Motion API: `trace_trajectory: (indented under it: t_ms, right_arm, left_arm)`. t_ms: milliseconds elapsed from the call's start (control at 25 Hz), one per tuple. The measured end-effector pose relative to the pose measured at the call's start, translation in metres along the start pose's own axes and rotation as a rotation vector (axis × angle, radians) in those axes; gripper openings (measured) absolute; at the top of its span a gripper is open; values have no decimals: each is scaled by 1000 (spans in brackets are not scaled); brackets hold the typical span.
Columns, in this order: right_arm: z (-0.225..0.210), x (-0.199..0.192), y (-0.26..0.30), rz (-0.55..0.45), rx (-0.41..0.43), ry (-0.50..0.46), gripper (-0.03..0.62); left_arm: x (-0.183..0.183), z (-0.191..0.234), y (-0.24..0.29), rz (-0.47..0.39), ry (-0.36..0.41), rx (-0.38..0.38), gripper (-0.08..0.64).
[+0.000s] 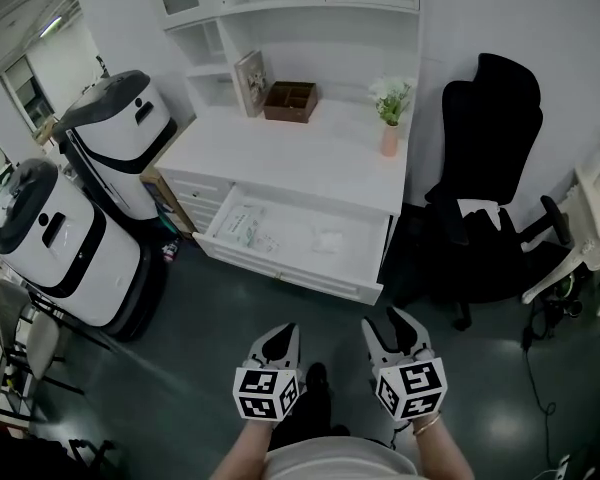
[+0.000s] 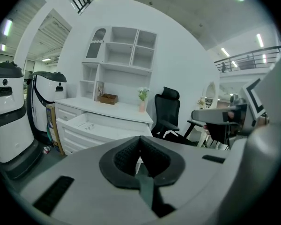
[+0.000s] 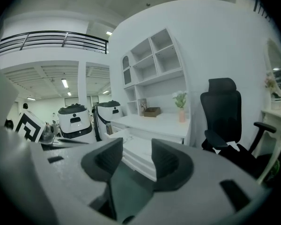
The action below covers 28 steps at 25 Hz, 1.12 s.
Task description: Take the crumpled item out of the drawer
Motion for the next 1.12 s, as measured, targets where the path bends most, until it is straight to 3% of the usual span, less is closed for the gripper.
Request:
trace_trajectory:
  t_ms: [600,1120]
  right_arm:
    - [-32,39,119,39,-36,-11,176]
    - [-27,57,162,46,-62,-42,176]
  left_arm:
    - [55,74,104,7,-15,-33,-8]
    - [71,111,137,4,-26,-58,-8]
Point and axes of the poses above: the fingertips, and each gripper's own axes: y forward along the fingers, z to its left, x out of its top, the point moved 2 cm from there along -y, backward along the fingers, and after that the axes turned 9 degrees about x, right-handed, at the moved point
